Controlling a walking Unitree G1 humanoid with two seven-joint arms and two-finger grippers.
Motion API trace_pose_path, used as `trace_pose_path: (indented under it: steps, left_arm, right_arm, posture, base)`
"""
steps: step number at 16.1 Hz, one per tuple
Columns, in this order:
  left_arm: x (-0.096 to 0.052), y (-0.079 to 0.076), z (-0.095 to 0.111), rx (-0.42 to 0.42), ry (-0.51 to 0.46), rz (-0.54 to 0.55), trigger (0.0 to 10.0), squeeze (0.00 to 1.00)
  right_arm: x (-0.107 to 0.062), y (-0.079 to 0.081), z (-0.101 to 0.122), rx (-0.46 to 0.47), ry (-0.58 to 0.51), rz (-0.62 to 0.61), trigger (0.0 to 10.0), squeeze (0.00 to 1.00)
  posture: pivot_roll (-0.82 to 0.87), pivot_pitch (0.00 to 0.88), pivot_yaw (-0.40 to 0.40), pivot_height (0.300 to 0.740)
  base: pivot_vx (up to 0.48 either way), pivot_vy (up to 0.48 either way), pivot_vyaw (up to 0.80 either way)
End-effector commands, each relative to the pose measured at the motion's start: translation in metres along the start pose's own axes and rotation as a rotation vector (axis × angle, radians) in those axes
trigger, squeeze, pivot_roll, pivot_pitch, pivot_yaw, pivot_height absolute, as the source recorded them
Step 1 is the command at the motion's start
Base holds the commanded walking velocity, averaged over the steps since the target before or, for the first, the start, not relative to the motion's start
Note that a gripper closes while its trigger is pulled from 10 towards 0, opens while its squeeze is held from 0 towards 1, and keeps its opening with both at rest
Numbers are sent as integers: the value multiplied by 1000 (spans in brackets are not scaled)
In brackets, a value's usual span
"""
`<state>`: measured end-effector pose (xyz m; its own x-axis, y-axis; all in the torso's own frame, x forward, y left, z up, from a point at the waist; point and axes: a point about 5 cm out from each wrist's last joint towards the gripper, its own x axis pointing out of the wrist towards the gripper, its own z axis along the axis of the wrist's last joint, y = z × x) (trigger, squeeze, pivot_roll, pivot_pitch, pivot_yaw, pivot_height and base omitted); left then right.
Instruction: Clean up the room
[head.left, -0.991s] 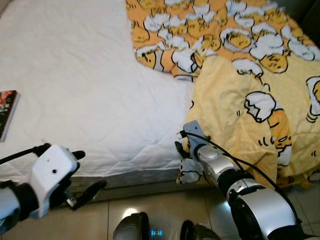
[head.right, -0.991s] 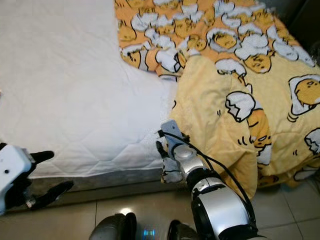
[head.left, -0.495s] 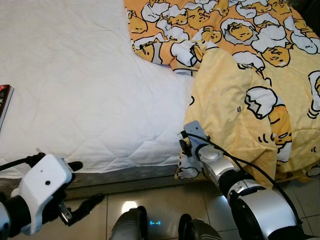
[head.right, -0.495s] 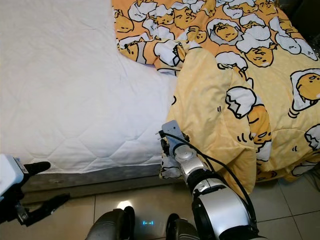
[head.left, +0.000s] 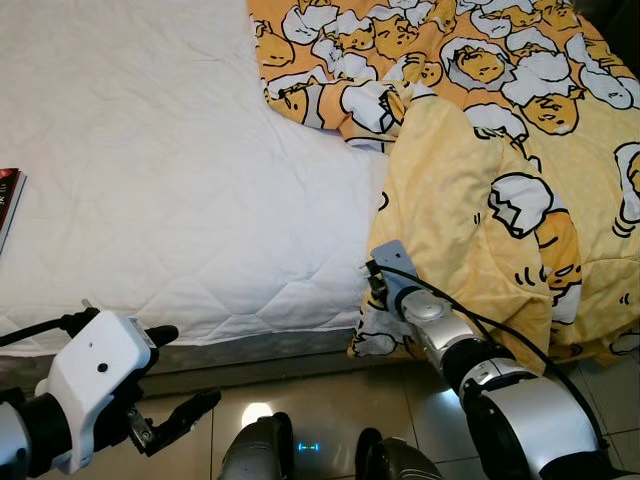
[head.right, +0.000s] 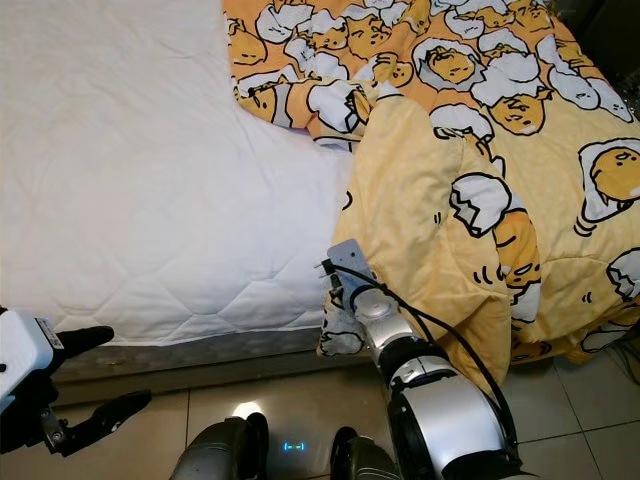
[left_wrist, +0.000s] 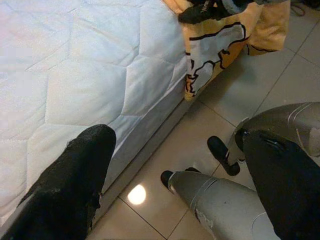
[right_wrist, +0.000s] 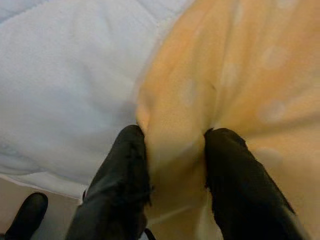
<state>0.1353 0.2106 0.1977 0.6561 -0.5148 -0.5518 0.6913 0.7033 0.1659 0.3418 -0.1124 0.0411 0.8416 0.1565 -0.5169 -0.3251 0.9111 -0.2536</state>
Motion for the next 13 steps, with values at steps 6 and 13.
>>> trace_pose_path:
  steps: [6, 13]
  left_arm:
    - [11, -8, 2, 14, -33, -47, 10000, 0]
    - [42, 1, -4, 10, -72, -99, 10000, 0]
  right_arm:
    - [-1, -6, -2, 51, -15, 51, 0, 0]
    - [-19, 6, -10, 109, -219, 486, 0, 0]
  posture:
    - [313, 170, -17, 740]
    - [197, 82, 6, 740]
  base:
    - [0, 0, 0]
    - [0, 0, 0]
